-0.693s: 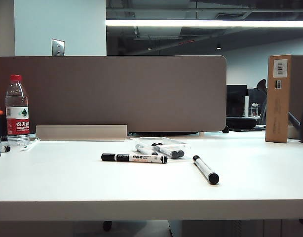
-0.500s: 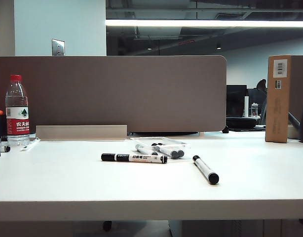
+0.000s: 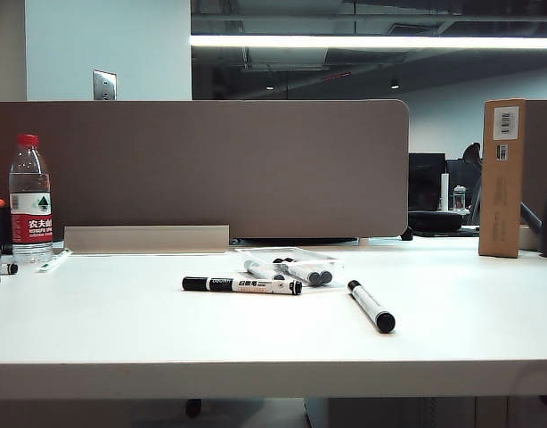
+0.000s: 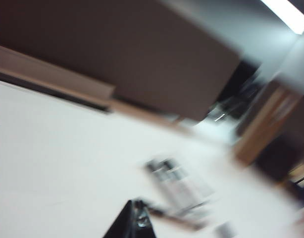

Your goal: Pick up the markers scattered on the table and put them into the packaging box, making sure the markers fit the shape of the box's grooves.

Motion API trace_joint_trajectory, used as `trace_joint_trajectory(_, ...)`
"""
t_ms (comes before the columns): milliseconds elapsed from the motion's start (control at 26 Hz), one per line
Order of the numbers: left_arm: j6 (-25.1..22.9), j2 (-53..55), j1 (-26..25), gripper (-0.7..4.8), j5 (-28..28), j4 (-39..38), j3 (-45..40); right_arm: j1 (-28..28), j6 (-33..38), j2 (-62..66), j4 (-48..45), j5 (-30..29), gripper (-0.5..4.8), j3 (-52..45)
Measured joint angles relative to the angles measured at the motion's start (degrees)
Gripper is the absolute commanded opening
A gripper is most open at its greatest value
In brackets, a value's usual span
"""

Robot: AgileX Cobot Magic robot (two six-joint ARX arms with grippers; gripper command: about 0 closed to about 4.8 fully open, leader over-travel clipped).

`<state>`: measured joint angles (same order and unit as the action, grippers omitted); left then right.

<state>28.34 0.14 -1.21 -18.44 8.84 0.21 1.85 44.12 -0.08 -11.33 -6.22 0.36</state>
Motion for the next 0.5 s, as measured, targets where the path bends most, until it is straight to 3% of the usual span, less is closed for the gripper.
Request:
trace_joint_trajectory(115,10.3,0.0,0.0,-0.03,-1.5,2.5,0.2,0.0,4.9,0.0,-1.4,-0.8,-0.05,0.3)
trace_joint_trajectory(192,13.0,0.0,0.0,-0.03,-2.3,1.0,1.5,0.0,6.0,0.7,1.5,-2.4,-0.05,2.2)
trace_joint_trajectory(500,10.9,6.4,0.0,-0.03,-5.7,-8.5,9.0,0.0,5.7,9.2,8.7,-5.0,-0.05,7.9)
